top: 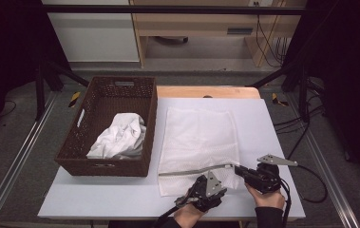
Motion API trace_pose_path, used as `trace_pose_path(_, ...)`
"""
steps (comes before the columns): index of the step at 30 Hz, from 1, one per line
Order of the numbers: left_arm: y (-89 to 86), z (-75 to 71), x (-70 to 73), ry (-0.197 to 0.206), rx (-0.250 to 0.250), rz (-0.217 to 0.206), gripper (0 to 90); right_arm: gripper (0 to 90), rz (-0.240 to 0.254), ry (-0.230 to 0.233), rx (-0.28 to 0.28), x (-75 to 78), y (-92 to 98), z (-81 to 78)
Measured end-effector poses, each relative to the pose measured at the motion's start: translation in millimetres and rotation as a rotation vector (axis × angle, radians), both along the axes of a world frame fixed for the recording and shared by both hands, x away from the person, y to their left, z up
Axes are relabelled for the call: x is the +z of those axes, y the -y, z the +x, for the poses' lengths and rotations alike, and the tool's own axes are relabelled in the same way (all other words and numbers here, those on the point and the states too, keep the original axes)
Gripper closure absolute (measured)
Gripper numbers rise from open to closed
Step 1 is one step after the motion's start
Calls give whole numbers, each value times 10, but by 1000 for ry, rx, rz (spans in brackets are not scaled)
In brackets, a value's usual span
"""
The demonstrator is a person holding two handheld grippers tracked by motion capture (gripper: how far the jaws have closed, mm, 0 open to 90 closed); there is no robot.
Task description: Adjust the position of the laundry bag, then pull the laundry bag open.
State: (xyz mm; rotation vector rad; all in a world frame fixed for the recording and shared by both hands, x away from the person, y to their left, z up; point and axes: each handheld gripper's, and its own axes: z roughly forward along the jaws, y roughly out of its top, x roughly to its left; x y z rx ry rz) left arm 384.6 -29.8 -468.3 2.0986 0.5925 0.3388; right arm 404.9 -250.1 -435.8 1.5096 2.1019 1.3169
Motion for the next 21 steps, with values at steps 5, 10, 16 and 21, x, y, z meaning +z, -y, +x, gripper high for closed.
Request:
trace_pose_path(5,-146,26,127,22,33,-38,514,848,3,10,14,25,25,-1)
trace_pose_path(10,-227,152,198,30,77,-61,505,847,-5,8,29,33,17,7)
trace_pose_path(16,-176,291,184,18,96,-64,504,847,-5,18,40,57,13,9)
trace_pose_path(21,-96,333,156,38,88,-50,499,847,-2,17,47,74,2,15)
